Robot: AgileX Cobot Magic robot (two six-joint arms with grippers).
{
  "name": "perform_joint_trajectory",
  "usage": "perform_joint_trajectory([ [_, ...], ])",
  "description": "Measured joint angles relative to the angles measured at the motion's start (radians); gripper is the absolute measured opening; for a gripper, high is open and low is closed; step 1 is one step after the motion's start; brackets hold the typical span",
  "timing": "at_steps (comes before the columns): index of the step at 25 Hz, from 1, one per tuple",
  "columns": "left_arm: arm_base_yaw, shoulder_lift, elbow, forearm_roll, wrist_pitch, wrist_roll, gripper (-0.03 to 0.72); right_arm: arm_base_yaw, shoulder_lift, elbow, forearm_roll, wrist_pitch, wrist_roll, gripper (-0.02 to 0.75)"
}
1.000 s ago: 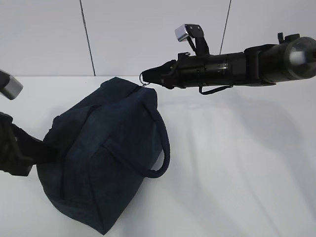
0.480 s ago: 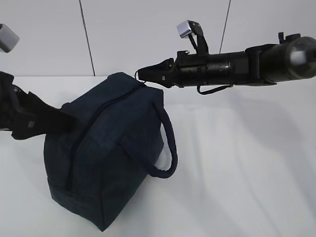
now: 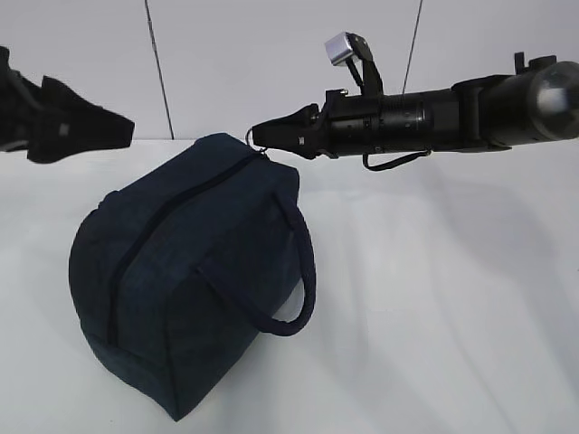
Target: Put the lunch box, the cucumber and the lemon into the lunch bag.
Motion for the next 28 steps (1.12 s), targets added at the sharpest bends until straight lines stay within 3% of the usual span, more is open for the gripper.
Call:
perform_joint_trajectory([
  [8, 0.000, 0.138, -0.224, 0.020, 0.112, -0.046, 0.398, 0.000, 0.000, 0.000, -0.007, 0.002, 0.004, 0.008],
  [15, 0.000, 0.317, -0.448, 0.174, 0.266, -0.172, 0.398, 0.000, -0.002, 0.000, -0.010, 0.004, 0.007, 0.008],
  [20, 0.000, 0.438, -0.606, 0.345, 0.386, -0.295, 0.398, 0.000, -0.002, 0.000, -0.022, 0.004, 0.007, 0.008],
  [28, -0.002, 0.573, -0.759, 0.391, 0.479, -0.330, 0.398, 0.000, -0.004, 0.000, -0.026, 0.004, 0.007, 0.008],
])
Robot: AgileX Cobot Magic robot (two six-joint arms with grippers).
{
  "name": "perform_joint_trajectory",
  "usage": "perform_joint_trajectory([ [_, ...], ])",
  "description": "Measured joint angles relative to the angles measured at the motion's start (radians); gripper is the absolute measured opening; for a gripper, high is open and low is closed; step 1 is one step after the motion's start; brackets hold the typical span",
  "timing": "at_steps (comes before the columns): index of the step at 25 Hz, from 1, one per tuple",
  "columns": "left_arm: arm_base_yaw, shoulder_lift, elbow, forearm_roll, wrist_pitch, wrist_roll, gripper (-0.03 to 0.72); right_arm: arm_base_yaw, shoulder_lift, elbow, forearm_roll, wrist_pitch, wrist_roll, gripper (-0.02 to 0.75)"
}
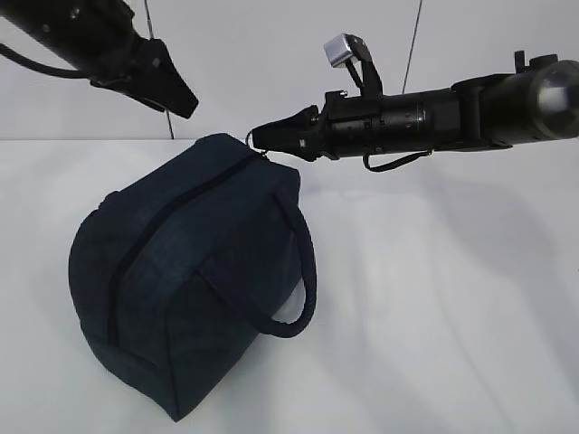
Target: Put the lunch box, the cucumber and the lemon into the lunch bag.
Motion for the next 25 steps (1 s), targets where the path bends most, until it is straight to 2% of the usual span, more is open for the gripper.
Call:
perform_joint_trajectory([
  [12, -0.035, 0.146, -0.158, 0.004, 0.072, -0.035, 0.395, 0.000, 0.000, -0.004, 0.000, 0.000, 0.000, 0.008],
  [25, -0.072, 0.187, -0.162, 0.007, 0.112, -0.051, 0.390, 0.000, 0.000, -0.005, -0.002, 0.002, 0.000, 0.008],
])
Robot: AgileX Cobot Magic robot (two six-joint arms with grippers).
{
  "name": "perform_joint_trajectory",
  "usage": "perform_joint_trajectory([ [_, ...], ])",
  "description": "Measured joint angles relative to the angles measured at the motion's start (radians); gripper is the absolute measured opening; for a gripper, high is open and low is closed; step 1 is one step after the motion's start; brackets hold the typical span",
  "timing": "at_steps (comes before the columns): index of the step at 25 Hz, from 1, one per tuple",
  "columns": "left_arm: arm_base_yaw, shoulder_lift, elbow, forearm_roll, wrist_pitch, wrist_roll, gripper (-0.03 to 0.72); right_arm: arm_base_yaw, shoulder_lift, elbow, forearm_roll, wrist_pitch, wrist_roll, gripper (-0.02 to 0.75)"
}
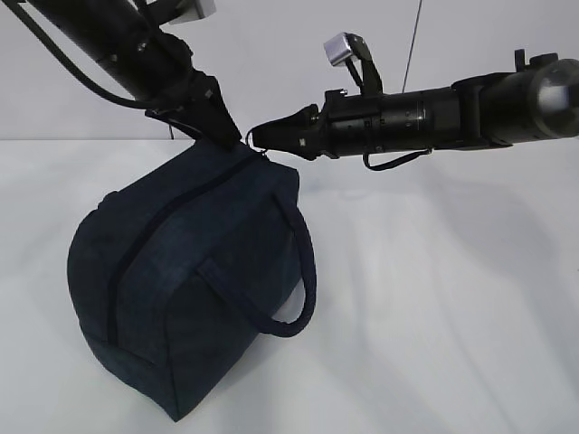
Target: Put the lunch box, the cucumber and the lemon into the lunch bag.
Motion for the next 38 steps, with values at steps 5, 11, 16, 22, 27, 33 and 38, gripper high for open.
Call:
perform_joint_trajectory([
  [5, -0.003, 0.004, 0.000, 0.000, -0.011, 0.000, 0.276, 0.000, 0.000, 0.000, 0.000, 0.000, 0.000, 0.008],
  [11, -0.003, 0.035, -0.006, -0.015, 0.012, 0.000, 0.111, -0.001, 0.000, 0.000, 0.000, 0.000, 0.000, 0.008],
  [16, -0.003, 0.037, -0.008, -0.019, 0.011, 0.000, 0.027, -0.001, 0.000, 0.000, -0.002, 0.000, 0.000, 0.008],
  [22, -0.003, 0.041, -0.023, -0.017, 0.013, 0.000, 0.011, -0.001, 0.000, 0.000, -0.002, 0.000, 0.000, 0.008],
  [27, -0.003, 0.038, -0.028, -0.008, 0.014, 0.002, 0.009, -0.002, 0.000, -0.002, 0.007, 0.000, 0.010, 0.008],
  [33, -0.003, 0.008, -0.028, 0.001, 0.014, 0.003, 0.008, -0.002, -0.006, -0.002, 0.032, 0.002, 0.024, 0.008],
  [38, -0.003, -0.018, -0.028, 0.010, 0.016, 0.003, 0.008, -0.002, -0.028, -0.002, 0.048, -0.004, 0.026, 0.008],
])
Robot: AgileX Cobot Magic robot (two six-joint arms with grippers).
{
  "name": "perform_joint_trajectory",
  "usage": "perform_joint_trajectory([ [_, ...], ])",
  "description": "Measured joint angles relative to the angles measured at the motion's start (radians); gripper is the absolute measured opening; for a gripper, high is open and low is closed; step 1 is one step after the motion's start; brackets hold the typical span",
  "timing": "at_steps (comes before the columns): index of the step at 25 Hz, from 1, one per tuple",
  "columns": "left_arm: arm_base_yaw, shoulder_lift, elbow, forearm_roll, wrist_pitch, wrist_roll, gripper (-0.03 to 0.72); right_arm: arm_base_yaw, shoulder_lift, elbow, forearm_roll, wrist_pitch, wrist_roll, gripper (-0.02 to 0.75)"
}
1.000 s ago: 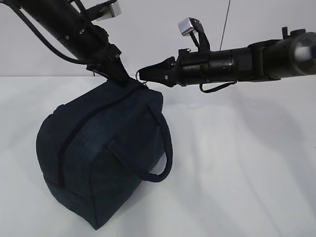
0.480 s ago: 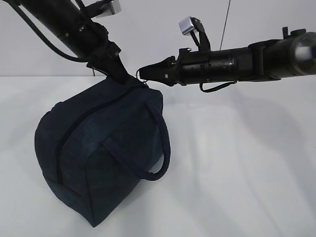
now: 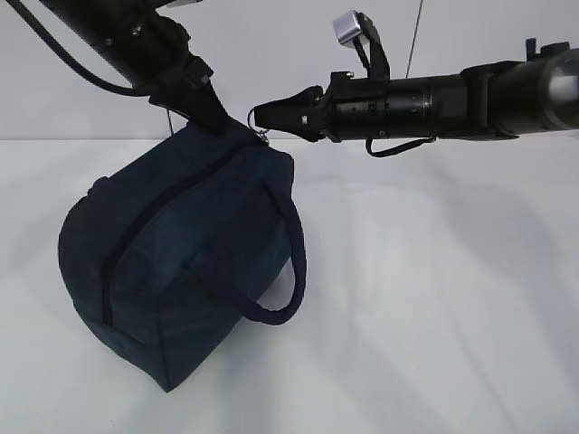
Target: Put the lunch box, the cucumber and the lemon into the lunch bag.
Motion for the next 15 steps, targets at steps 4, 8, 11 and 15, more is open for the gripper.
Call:
perform_joint_trajectory([
  [4, 0.000, -0.023, 0.000, 0.004, 0.022, 0.000, 0.008, 0.000, -0.008, 0.000, 0.004, -0.029, 0.000, 0.008],
  [8, 0.000, -0.030, 0.000, 0.004, 0.044, 0.000, 0.007, 0.000, -0.010, 0.000, 0.004, -0.080, 0.000, 0.008],
  [11, -0.001, -0.032, 0.000, 0.000, 0.053, 0.000, 0.007, 0.000, -0.010, 0.000, 0.004, -0.107, 0.000, 0.008],
  [15, -0.018, -0.034, 0.000, 0.000, 0.054, 0.000, 0.006, 0.000, -0.010, 0.000, 0.004, -0.129, 0.002, 0.008],
])
